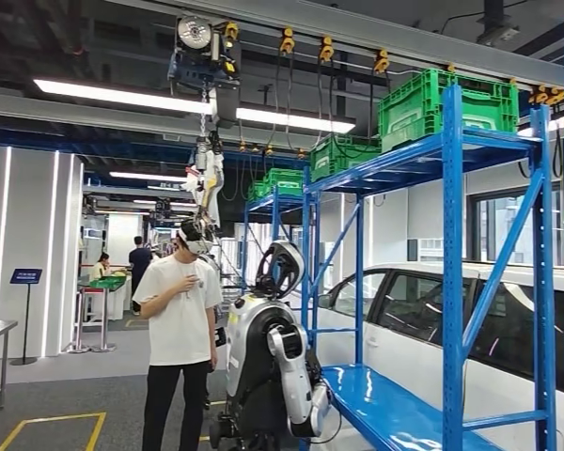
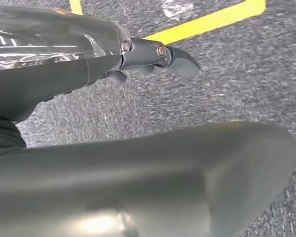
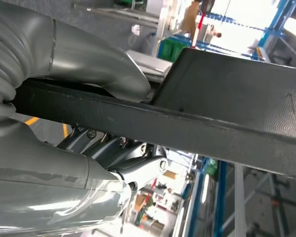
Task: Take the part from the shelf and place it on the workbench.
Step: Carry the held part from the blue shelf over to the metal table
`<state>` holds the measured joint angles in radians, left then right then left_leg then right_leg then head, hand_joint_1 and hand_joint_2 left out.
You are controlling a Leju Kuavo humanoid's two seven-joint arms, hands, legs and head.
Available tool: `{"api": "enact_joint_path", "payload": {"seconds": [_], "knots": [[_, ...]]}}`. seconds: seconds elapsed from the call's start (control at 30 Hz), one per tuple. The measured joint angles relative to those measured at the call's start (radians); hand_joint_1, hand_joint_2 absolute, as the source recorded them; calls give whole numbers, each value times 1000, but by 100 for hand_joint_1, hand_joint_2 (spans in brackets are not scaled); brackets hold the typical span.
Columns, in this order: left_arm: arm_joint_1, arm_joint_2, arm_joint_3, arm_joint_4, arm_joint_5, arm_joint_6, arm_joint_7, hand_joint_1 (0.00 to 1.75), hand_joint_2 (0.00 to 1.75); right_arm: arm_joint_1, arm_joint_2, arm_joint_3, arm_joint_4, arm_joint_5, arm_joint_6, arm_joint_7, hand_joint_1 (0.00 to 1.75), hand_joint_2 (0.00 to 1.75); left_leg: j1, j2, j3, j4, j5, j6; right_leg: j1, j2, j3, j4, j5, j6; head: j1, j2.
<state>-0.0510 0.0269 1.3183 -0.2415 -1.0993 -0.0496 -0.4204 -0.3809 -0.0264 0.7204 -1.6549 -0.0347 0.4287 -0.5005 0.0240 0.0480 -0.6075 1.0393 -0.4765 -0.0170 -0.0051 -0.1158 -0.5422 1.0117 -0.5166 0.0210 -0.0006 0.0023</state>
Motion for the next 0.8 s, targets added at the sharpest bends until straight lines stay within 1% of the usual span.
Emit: {"api": "enact_joint_path", "payload": {"seconds": [0.03, 0.07, 0.1, 0.13, 0.17, 0.2, 0.23, 0.27, 0.3, 0.33, 0.37, 0.4, 0.43, 0.47, 0.5, 0.53, 0.57, 0.6, 0.63, 0.67, 0.7, 0.73, 0.77, 0.8], "knots": [[2, 0, 1, 0, 0, 0, 0, 0, 175, 0, 0, 0, 0, 0, 0, 0, 175, 175, -1, -9, -1, -1, 2, 8, -3, 7, 0, 3, -7, 4, 0, 0], [3, 0, 1, 0, 0, 0, 0, 0, 175, 0, 0, 0, -1, 0, 0, 0, 175, 175, 0, -19, -2, -2, 4, 15, -6, 26, -5, 19, -22, 8, 0, 0], [2, 0, 2, 0, 0, 0, -1, 0, 175, 0, 0, 0, -1, 0, 0, 0, 175, 175, 1, -28, -3, -3, 6, 21, -8, 52, -20, 55, -49, 10, 0, 0], [0, 0, 2, 0, 0, 0, -1, 0, 175, 0, -1, 0, -2, 0, 0, 0, 175, 175, 0, -39, -4, -3, 7, 26, -10, 80, -46, 116, -85, 11, 0, 0], [-2, 0, 2, 0, 0, 0, -1, 0, 175, 1, -2, 0, -2, 0, 1, 0, 175, 175, -2, -50, -5, -3, 8, 30, -10, 97, -78, 190, -119, 10, 0, 0], [-3, 0, 2, 0, 0, 0, -2, 0, 175, 3, -2, 0, -2, 0, 1, 0, 175, 175, -5, -63, -6, -3, 9, 34, -9, 105, -110, 258, -144, 9, 0, 0], [-3, 0, 3, 0, 0, 0, -2, 0, 175, 5, -3, 0, -1, 0, 1, 0, 175, 175, -9, -76, -5, -3, 10, 36, -8, 109, -131, 299, -150, 6, 0, 0], [-3, 0, 3, 0, 0, 0, -2, 0, 175, 6, -3, 0, -1, 0, 1, 0, 175, 175, -12, -89, -5, -2, 10, 37, -6, 112, -133, 298, -134, 1, 0, 0], [-2, 0, 3, 0, 0, 0, -2, 0, 175, 6, -3, 0, -1, 0, 1, 0, 175, 175, -16, -103, -4, -2, 10, 37, -4, 119, -118, 259, -102, -7, 0, 0], [-1, 0, 3, -1, 0, 0, -2, 0, 175, 5, -3, 0, -1, -1, 1, 0, 175, 175, -19, -116, -2, -2, 11, 38, 0, 134, -90, 191, -59, -19, 0, 0], [-1, -4, 3, -1, -1, 0, -1, 0, 175, 4, -3, 0, -1, -1, 2, 0, 175, 175, -21, -129, -3, -2, 12, 38, 4, 163, -61, 122, -23, -34, 0, 0], [-2, -5, 3, -1, -1, 0, -1, 0, 175, 3, -3, 0, -2, -1, 2, 0, 175, 175, -19, -142, -5, -2, 14, 38, 7, 189, -40, 68, 3, -45, 0, 0], [-3, -7, 3, -2, -1, 0, -1, 0, 175, 2, -3, 0, -2, -2, 2, 0, 175, 175, -16, -153, -9, -1, 16, 35, 10, 207, -28, 34, 16, -52, 0, 0], [-3, -8, 3, -2, -2, 0, 0, 0, 175, 1, -2, -1, -2, -2, 3, 0, 175, 175, -12, -164, -14, -2, 19, 31, 13, 213, -24, 22, 18, -56, 0, 0], [-1, -6, 3, -3, -3, 0, 1, 0, 175, -1, -1, -1, -3, -3, 4, 0, 175, 175, -8, -177, -17, -4, 23, 26, 15, 201, -21, 13, 20, -54, 0, 0], [2, -6, 3, -3, -4, 0, 2, 0, 175, -2, 1, -1, -3, -4, 6, 0, 175, 175, -8, -178, -20, -4, 23, 21, 13, 186, -17, 2, 22, -52, 0, 0], [4, -6, 3, -3, -4, 0, 3, 0, 175, -3, 4, -1, -3, -5, 7, 0, 175, 175, -10, -162, -25, 2, 16, 15, 10, 172, -11, -10, 24, -51, 0, 0], [4, -6, 4, -3, -5, 1, 4, 0, 175, -4, 7, -1, -3, -6, 8, 0, 175, 175, -12, -137, -37, 25, -1, 9, 6, 156, -5, -21, 27, -49, 0, 0], [2, -5, 4, -4, -5, 1, 5, 0, 175, -4, 10, -1, -3, -6, 9, 0, 175, 175, -12, -106, -57, 68, -29, 3, 3, 140, -2, -27, 30, -48, 1, 0], [0, -4, 4, -4, -5, 2, 6, 0, 175, -3, 11, -1, -2, -7, 9, -1, 175, 175, -10, -81, -85, 127, -61, -4, 3, 125, -1, -29, 30, -48, 1, 0], [-3, -3, 4, -4, -5, 2, 6, 0, 175, -2, 11, -1, -1, -7, 10, -1, 175, 175, -4, -69, -115, 189, -87, -11, 2, 109, -2, -29, 29, -47, 1, 0], [-3, -3, 4, -4, -5, 2, 6, 0, 175, 0, 11, -1, 0, -7, 10, -1, 175, 175, 1, -63, -135, 233, -99, -17, 1, 93, -2, -28, 27, -45, 1, 0], [-2, -3, 4, -4, -5, 3, 7, 0, 175, 1, 11, 0, 2, -7, 11, -1, 175, 175, 6, -58, -138, 243, -92, -24, -1, 80, -2, -27, 25, -42, 1, 0], [0, -3, 4, -4, -5, 3, 7, 0, 175, 1, 11, 0, 2, -7, 11, -1, 175, 175, 12, -52, -121, 215, -69, -31, -5, 67, -1, -25, 22, -37, 1, 0]]}}
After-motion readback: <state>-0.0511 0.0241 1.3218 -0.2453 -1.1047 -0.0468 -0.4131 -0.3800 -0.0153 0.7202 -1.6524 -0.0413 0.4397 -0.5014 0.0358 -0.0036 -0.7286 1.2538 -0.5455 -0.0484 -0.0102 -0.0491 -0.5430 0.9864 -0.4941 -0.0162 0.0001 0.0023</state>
